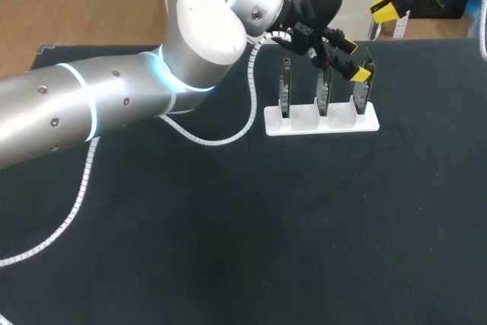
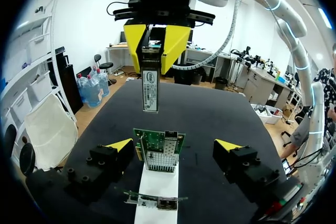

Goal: Pick up the optical module with the left hand, and insert it into the network port with the right hand.

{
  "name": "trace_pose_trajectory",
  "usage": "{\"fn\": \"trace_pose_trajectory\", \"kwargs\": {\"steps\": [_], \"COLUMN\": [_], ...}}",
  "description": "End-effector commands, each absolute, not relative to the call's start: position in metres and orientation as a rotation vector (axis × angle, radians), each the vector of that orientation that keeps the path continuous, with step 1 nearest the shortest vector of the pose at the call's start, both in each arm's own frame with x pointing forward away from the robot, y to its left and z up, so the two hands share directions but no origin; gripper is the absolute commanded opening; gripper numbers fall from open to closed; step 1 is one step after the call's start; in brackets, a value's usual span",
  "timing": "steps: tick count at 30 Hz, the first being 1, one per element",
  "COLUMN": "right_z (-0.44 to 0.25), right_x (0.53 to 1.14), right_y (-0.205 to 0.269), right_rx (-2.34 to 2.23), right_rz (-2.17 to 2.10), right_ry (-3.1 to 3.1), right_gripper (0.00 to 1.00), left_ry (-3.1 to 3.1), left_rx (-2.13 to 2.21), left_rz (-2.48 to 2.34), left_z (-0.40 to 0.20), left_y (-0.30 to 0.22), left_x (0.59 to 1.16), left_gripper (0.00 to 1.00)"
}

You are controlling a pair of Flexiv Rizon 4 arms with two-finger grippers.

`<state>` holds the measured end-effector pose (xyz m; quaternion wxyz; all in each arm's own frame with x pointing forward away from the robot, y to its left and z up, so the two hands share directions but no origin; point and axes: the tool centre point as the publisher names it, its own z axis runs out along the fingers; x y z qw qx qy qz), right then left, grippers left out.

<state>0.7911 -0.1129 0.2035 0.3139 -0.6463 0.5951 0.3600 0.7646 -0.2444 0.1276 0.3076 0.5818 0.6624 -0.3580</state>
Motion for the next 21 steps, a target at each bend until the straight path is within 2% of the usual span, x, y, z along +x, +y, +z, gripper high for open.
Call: {"fn": "trace_pose_trajectory", "kwargs": {"steps": [1,21], "right_z": [0.2036,0.2041], "right_x": [0.7878,0.7841], "right_y": [-0.1126,-0.1151], "right_rx": [-1.701,-1.697], "right_rz": [0.941,0.933], "right_ry": [1.570,1.574], "right_gripper": [0.00,0.00], "left_ry": [1.756,1.755], "left_rx": [1.535,1.548], "left_rz": [-0.944,-0.950], "left_z": [0.1270,0.1258], "left_y": [-0.2422,-0.2451], "left_x": [0.7624,0.7570], "left_gripper": [1.00,1.00]}}
